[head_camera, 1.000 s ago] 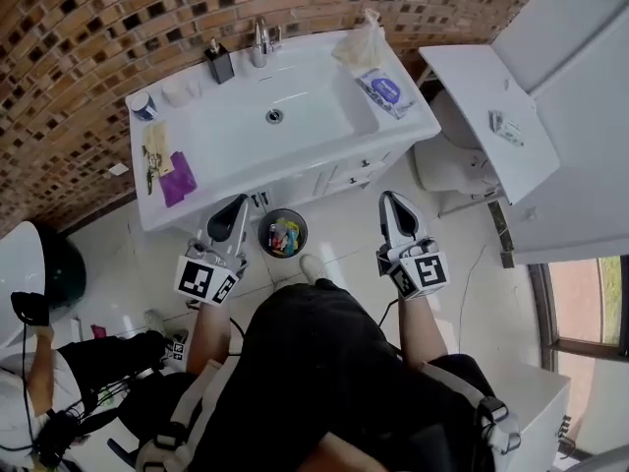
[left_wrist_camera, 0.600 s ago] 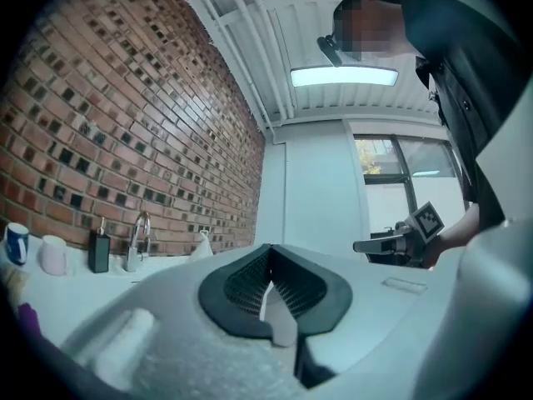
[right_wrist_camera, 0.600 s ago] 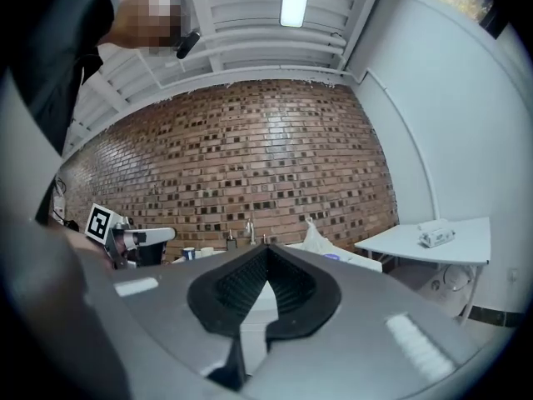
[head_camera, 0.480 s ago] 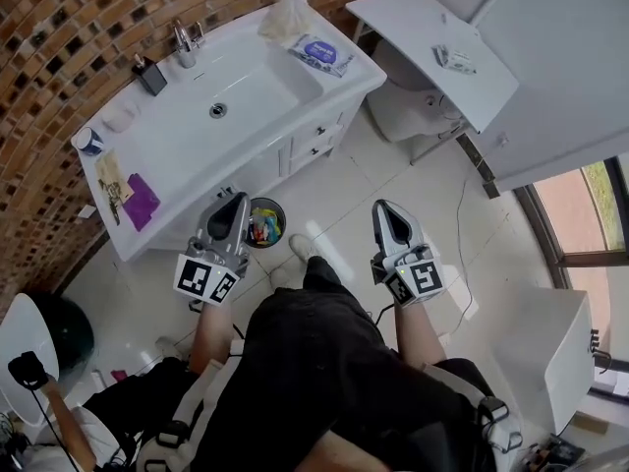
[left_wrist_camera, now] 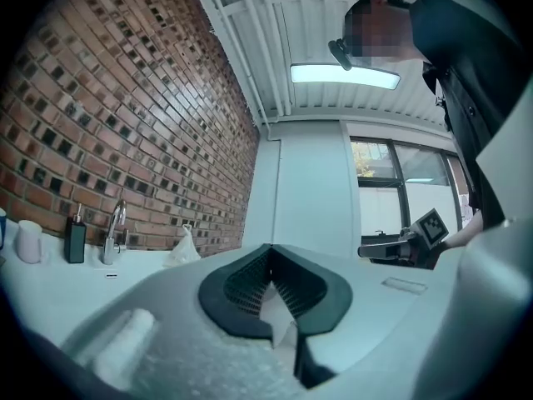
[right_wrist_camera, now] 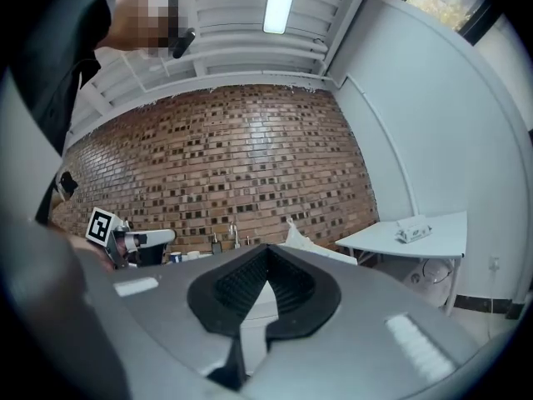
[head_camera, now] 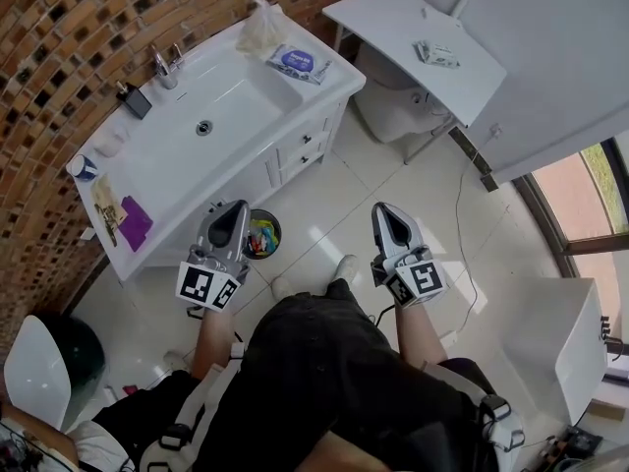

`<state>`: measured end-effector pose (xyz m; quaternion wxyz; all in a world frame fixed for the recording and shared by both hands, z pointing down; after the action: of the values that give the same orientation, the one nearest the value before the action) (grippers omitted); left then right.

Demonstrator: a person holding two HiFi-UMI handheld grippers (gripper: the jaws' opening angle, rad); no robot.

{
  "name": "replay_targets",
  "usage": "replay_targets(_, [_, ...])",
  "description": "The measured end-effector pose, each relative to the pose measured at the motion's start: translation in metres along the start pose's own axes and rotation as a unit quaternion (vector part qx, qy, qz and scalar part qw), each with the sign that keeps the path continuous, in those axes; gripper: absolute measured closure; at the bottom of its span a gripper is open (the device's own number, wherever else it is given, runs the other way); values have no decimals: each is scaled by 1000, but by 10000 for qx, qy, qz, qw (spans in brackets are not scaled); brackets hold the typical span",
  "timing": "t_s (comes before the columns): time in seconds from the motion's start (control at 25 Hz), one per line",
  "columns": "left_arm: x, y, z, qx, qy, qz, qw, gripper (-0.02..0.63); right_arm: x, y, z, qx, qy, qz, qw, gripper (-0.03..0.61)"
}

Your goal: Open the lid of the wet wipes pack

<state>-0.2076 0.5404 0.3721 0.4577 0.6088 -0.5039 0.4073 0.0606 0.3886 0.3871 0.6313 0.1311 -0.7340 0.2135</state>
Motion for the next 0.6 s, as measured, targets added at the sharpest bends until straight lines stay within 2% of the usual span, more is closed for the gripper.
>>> replay_targets(0.12, [0,-7,22,52,-85,-14,9999,612,-16,-17,6,-41,-192,-5,9998,574])
replay_targets(0.28, [9,-22,50,75,-162,-250,9995,612,-34,-42,3,24,-325,-53,9995,574])
replay_targets(0.4, [14,-39,68,263,-146,-302,9991,612,-36,-77,-10,312,-402,-119,9986,572])
replay_targets(0.48, [15,-43,76,279,-112,-280,9992,612,-36,-95,-18,553,-445,-36,9975,572])
replay_targets(0.6, [14,-43,91,257,-138,-335,9990,612,-43,-113,-22,689,-604,-58,9958,572])
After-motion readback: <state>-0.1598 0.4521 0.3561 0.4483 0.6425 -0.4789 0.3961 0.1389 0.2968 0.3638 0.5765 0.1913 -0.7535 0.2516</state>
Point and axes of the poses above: the fingertips, and each gripper's own axes: z forward along the fingers, y to its left, x out of its underside, the point moved 5 cm from there along -z, backward along the fingers, and after that the axes turned 10 degrees about -y, right-handed, at the moved point
